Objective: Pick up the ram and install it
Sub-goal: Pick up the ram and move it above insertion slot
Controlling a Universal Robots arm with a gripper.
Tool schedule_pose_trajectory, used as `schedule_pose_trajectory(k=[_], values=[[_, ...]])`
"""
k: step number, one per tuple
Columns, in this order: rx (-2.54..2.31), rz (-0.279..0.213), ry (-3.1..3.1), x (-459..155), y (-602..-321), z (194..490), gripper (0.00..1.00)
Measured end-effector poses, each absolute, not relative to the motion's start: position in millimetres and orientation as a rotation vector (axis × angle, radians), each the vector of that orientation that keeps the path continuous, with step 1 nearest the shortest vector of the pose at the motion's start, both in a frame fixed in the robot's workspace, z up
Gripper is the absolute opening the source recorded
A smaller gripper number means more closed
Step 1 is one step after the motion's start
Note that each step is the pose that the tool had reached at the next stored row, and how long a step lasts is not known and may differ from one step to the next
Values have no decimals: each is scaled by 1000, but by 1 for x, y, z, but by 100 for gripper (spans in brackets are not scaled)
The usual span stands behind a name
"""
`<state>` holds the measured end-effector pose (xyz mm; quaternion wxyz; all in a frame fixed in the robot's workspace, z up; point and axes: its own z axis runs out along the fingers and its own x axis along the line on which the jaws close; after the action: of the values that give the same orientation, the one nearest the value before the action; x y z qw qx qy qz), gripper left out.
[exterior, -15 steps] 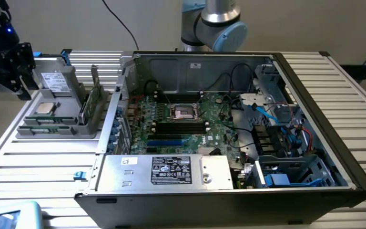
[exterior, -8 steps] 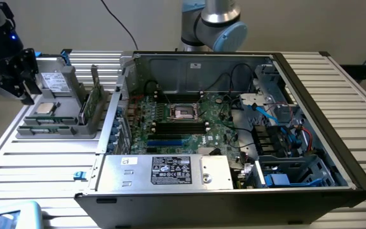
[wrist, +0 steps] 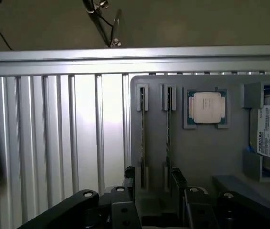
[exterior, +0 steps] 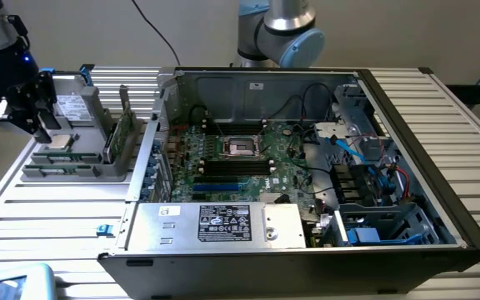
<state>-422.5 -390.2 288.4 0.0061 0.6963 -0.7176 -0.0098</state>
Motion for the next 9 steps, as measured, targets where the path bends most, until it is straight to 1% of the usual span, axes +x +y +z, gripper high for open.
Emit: schedule_pose_trajectory(k=[9], values=[[2183,-21,-2251,-427,-390,273,43]])
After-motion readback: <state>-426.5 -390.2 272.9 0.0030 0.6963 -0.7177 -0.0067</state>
